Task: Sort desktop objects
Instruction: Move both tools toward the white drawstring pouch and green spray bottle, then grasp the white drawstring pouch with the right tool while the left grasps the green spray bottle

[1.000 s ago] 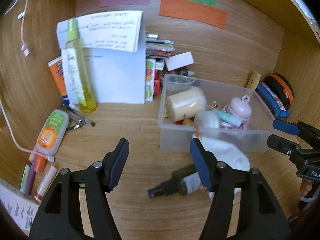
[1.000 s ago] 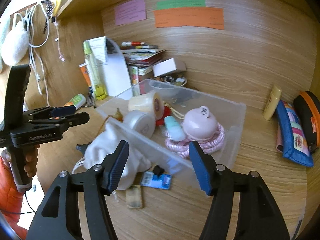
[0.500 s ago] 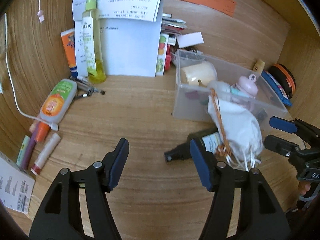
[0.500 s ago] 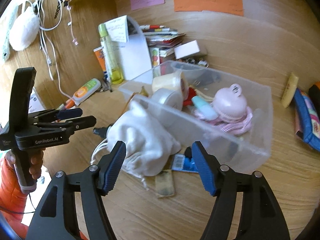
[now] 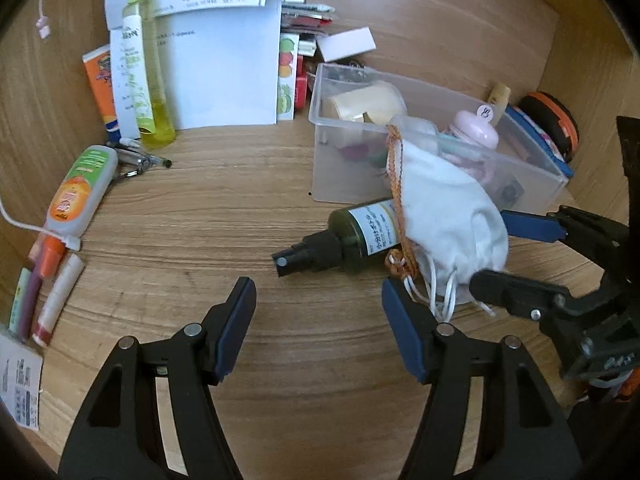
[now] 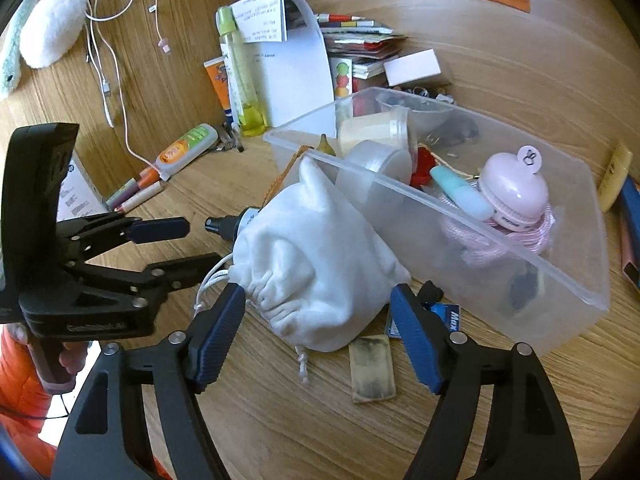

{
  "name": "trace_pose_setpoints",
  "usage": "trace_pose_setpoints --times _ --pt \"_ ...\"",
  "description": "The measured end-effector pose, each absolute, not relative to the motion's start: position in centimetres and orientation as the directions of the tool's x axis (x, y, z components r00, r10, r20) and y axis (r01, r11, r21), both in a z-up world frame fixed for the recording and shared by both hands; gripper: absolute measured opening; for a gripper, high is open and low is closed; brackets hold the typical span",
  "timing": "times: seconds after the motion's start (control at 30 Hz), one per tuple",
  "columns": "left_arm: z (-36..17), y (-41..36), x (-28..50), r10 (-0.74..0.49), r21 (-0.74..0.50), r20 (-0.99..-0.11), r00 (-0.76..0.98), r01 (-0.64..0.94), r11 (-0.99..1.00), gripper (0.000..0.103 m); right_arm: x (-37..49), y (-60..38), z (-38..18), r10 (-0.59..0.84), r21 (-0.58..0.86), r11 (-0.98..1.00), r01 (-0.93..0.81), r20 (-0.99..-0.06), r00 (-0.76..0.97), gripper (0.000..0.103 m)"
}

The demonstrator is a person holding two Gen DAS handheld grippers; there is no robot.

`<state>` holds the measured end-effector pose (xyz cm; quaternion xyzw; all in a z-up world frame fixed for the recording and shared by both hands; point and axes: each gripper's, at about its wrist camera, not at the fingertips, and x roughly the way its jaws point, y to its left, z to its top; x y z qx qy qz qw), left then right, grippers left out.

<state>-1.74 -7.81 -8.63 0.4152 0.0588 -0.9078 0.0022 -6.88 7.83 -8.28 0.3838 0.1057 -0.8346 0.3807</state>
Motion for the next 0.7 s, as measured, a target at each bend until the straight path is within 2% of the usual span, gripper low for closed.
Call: trace_pose_setpoints --times 0.1,0.2,0.5,0.63,0.7 --pt "-9.0 -8.0 -2.7 0.059 -0.115 -0.763 -0.644 0.045 -0.992 0.065 -7.1 7.2 -8.6 -0.549 0.106 -0.676 0.729 -0.731 -0.404 0.073" --pt "-9.2 -8.2 -3.7 0.071 -0.123 -0.77 -0.634 0.039 -0.992 0.065 -7.3 6.8 -8.9 -0.542 0.094 -0.673 0.734 -0.738 -0.402 0.082" --pt "-9.5 -8.6 -6.5 0.113 -0.143 -0.79 -0.603 0.003 -0.99 0.065 -8.6 5.8 -9.9 -0.532 0.098 -0.668 0.738 -0.756 -0.381 0.082" --pt "-9.7 -8.5 -7.0 0.128 -0.139 -0.797 -0.59 -0.026 -0.99 0.065 -8.6 5.2 -10.2 -0.514 0.057 -0.665 0.745 -0.758 -0.401 0.082" --pt "-9.6 -8.6 -7.1 0.131 -0.141 -0.796 -0.59 -0.03 -0.99 0.065 -8.7 5.0 -10.2 -0.512 0.051 -0.664 0.746 -0.758 -0.404 0.078"
